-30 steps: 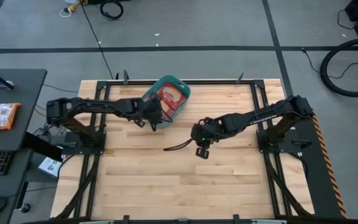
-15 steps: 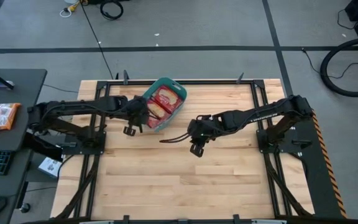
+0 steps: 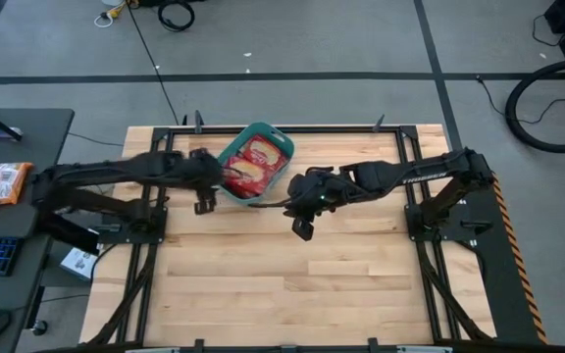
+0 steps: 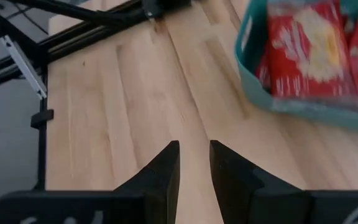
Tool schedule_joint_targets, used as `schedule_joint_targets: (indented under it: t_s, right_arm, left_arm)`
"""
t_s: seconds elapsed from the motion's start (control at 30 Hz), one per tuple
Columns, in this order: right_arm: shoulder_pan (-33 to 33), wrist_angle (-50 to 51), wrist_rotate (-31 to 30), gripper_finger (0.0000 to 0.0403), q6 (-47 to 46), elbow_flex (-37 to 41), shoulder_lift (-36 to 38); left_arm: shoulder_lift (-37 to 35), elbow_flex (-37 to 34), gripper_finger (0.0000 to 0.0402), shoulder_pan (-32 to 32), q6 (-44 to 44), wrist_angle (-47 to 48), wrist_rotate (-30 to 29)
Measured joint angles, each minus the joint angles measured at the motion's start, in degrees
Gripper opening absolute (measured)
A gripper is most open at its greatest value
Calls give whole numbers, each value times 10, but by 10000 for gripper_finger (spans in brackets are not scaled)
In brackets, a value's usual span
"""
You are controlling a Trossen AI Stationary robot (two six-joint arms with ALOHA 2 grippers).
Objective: Sort popcorn bags into baskets
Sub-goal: Return to Home Position
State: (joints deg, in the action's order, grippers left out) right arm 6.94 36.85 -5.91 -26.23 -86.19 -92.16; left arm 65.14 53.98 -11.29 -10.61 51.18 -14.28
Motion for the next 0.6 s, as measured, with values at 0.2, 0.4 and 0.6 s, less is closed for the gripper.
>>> schedule_joint_targets:
  t_s: [0.2, 0.4, 0.6]
  right_arm:
    - [-32, -73, 20, 78, 143, -1, 0]
    - [-103, -252, 165, 9, 226, 31, 0]
    - [-171, -305, 239, 6, 192, 118, 58]
  left_arm:
    - [-167, -3, 137, 22, 146, -63, 75]
    - [-329, -117, 60, 15, 210, -287, 174]
    - [-472, -271, 14, 3, 288, -457, 156]
